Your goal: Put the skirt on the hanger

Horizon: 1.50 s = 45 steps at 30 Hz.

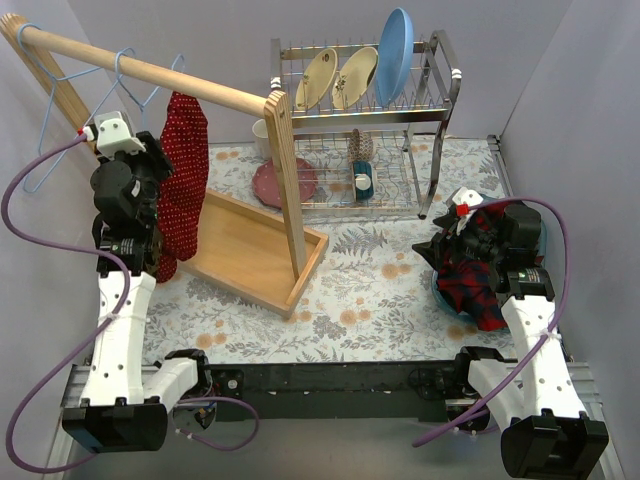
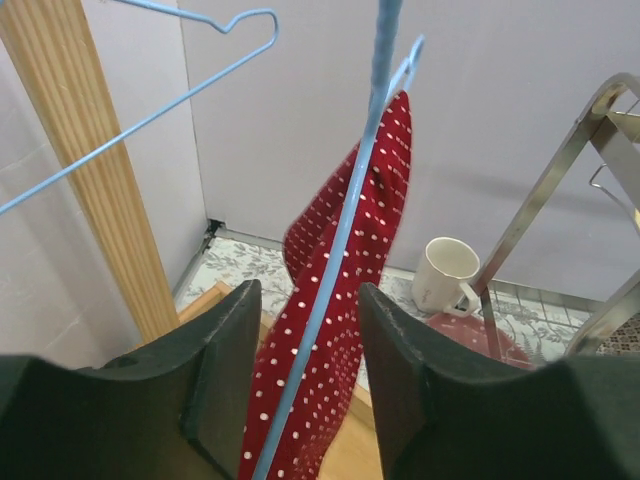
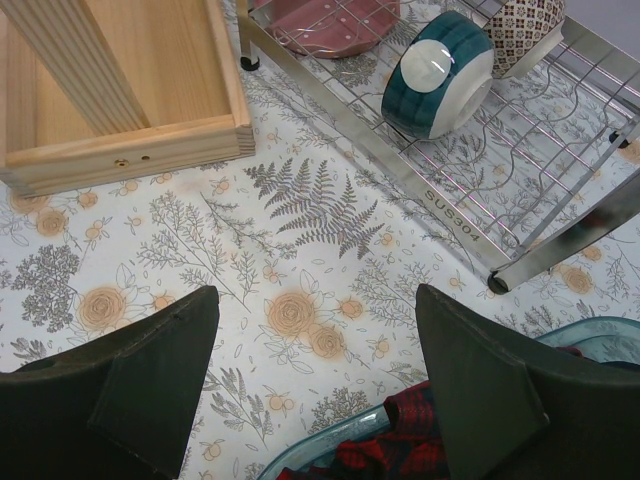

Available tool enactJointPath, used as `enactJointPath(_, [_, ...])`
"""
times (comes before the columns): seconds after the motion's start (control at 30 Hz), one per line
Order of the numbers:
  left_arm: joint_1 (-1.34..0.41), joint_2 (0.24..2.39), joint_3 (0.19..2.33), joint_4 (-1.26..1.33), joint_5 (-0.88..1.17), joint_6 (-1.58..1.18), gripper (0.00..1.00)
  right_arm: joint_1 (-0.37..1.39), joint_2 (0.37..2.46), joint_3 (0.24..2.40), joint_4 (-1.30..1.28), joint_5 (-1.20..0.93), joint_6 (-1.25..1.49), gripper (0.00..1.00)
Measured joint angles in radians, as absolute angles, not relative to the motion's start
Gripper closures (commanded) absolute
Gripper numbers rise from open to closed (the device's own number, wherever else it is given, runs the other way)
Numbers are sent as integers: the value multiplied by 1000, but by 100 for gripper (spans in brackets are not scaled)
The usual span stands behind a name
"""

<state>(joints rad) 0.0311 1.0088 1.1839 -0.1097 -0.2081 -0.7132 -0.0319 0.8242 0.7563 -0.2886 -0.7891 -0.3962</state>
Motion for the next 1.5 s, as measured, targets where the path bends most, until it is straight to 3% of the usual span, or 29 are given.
enactJointPath(0.1, [31,979,1184,-132,-196,-733,33,-32,824,756,-289,-789,-396,13])
enactJointPath(0.2, [31,945,1188,-161,-186,-750,24,-32,824,756,-289,-789,-396,13])
enactJointPath(0.67, [22,776,1241,-234,-135,-818,4,-32,831,756,-289,-793,-397,13])
enactJointPath(0.97, [-51,783,1374,-233,-168,-808,2,-32,848,756,-289,-792,-398,13])
enactJointPath(1.5, [-147,1007,1478,-113,-468,-547,2,-32,876,756,-292,-800,-400,14])
